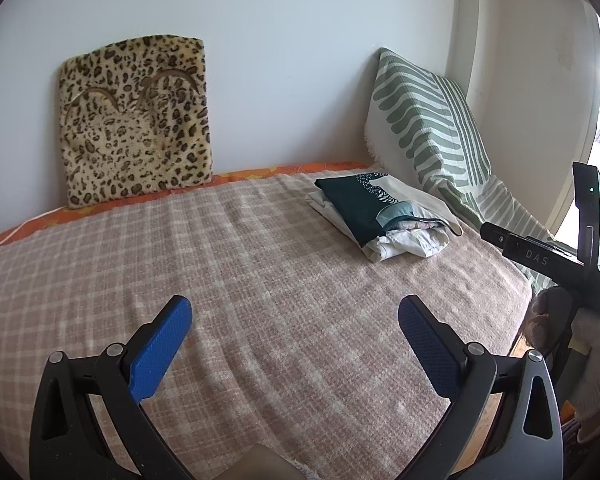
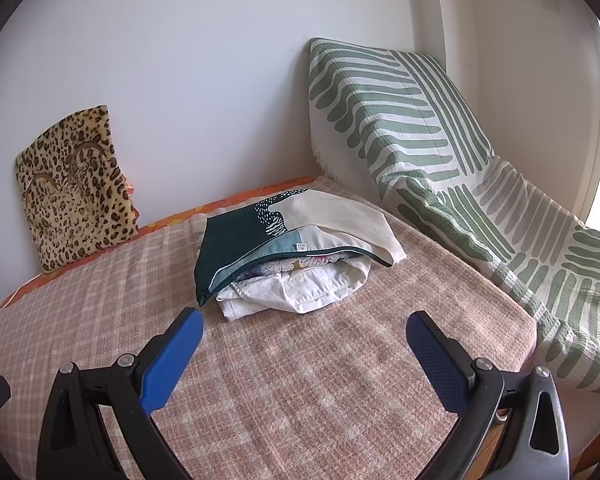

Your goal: Fold small clothes

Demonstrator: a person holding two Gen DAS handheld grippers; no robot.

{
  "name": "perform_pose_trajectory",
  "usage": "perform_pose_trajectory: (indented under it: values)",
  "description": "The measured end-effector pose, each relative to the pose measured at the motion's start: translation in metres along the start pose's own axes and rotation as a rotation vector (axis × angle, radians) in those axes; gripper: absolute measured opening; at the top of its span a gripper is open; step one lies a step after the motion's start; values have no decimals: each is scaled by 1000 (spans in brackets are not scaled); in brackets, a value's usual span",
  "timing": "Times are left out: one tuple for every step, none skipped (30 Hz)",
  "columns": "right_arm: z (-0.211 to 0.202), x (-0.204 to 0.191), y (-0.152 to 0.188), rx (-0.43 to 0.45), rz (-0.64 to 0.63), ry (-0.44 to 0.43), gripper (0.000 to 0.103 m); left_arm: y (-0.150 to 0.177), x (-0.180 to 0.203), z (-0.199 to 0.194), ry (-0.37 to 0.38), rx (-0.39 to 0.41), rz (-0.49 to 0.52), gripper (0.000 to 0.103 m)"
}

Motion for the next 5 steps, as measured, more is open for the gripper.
perform_pose_trajectory:
  values:
    - [0,0,0,0,0,1,103,0,0,-1,-6,6,3,103]
    - [-1,0,0,0,1,0,103,0,1,-2,-4,9,5,103]
    - [0,-1,1,-2,1,0,103,0,0,-1,2,6,7,103]
    - [0,-2,1,-4,3,0,103,-1,0,-1,6,1,10,103]
    - [0,-3,2,-7,5,-4,103,-1,-1,-1,6,-2,10,103]
Point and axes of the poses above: each gripper's, at about its wrist camera, not at the fingertips, and z roughly the way its jaws point, x to its right, y to its underside, the point moved 1 cm from there along z, roughly the way its jaws point, and after that the axes turned 9 degrees about -y, right-handed, at the moved point
